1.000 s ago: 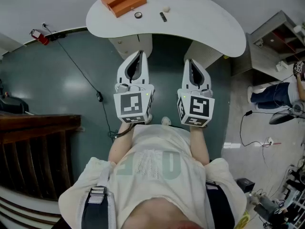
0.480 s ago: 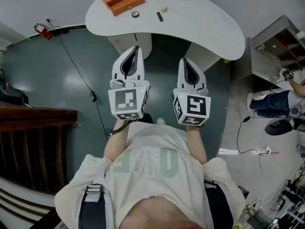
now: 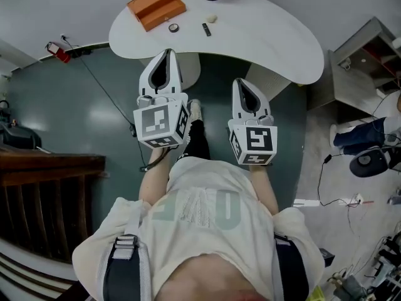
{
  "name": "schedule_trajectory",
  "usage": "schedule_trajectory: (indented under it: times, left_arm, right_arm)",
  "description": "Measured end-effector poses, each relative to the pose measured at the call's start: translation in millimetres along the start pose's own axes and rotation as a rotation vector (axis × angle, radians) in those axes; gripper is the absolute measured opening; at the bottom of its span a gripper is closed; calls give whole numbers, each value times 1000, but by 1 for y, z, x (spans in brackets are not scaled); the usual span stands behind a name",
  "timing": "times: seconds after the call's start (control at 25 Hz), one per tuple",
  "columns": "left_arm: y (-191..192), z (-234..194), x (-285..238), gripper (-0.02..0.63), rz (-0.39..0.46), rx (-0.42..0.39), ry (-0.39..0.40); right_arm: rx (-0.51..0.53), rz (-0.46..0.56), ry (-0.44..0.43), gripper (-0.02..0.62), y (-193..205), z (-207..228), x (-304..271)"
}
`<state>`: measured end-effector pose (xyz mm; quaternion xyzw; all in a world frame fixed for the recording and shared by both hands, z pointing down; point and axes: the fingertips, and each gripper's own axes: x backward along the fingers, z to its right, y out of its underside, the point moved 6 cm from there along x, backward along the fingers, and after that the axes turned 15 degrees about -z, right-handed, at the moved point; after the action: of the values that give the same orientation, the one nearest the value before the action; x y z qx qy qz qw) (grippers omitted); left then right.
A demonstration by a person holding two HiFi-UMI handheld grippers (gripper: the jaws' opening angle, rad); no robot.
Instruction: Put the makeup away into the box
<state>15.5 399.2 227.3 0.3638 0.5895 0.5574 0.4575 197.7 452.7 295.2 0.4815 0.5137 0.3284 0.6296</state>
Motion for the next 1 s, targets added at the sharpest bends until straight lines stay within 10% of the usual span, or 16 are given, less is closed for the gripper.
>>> schedule_trajectory:
  times: [0.6, 1.0]
  left_arm:
    - [-8, -68, -218, 8, 16, -17, 126]
    - [-58, -130, -379, 8, 65, -26, 196]
  right_arm:
    - [-15, -23, 102, 5, -62, 58, -203]
    - [29, -20, 151, 5, -172, 84, -359]
